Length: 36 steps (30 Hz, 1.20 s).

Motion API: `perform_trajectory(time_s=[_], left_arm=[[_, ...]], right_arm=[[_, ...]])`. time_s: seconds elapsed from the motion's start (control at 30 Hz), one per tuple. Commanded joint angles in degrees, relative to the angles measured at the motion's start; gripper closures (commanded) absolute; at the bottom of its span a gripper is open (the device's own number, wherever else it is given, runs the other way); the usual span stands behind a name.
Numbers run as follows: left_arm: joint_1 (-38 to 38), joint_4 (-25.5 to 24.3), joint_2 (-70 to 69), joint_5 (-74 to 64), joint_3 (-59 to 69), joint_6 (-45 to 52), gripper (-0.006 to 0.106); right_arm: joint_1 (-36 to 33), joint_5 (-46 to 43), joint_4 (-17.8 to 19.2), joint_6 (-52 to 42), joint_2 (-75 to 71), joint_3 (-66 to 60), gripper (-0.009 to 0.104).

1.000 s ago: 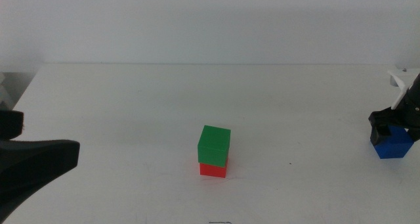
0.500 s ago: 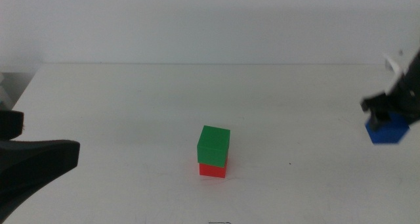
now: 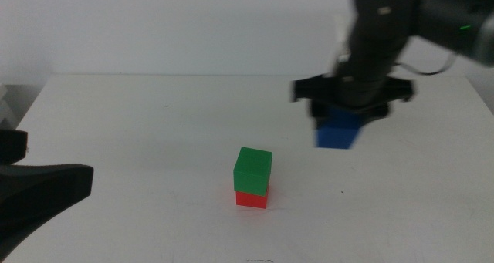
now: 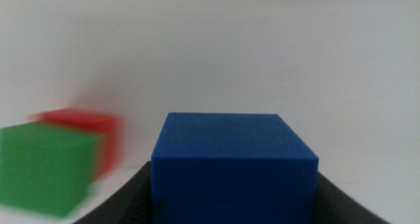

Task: Stack red cubes first, then green, then blue cubes in a specific spot.

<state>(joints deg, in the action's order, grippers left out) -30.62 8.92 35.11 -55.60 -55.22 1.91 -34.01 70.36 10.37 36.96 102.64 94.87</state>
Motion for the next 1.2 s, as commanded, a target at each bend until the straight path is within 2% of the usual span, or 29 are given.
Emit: perform_trajectory(time_s=[0.0, 0.27, 0.43, 0.8, 0.83, 0.97, 1.17], left_arm=[[0.1, 0.7, 0.5, 3.7, -1.3, -0.1, 0.009], [0.1, 0.7, 0.5, 3.7, -1.3, -0.1, 0.009], [0.1, 0.7, 0.5, 3.7, -1.3, -0.1, 0.009], [0.1, 0.7, 0.5, 3.7, -1.3, -0.1, 0.009], [0.1, 0.7, 0.5, 3.7, -1.3, -0.1, 0.009], [0.1, 0.7, 0.5, 3.7, -1.3, -0.1, 0.009], [0.1, 0.6, 0.5, 3.7, -1.3, -0.1, 0.009]], right_arm=[[-3.7, 4.1, 1.7, 4.0, -1.2, 4.8, 0.096], [-11.0, 4.1, 1.9, 10.1, 5.5, 15.4, 0.096], [-11.5, 4.1, 0.2, 12.5, 8.1, 16.6, 0.096], [-11.5, 4.1, 3.2, 12.4, 8.1, 16.6, 0.096], [-11.5, 4.1, 3.1, 12.4, 8.0, 16.6, 0.096], [-11.4, 4.1, -1.7, 10.6, 8.0, 16.6, 0.096], [-12.3, 4.1, -0.3, 10.3, 8.3, 16.6, 0.096]])
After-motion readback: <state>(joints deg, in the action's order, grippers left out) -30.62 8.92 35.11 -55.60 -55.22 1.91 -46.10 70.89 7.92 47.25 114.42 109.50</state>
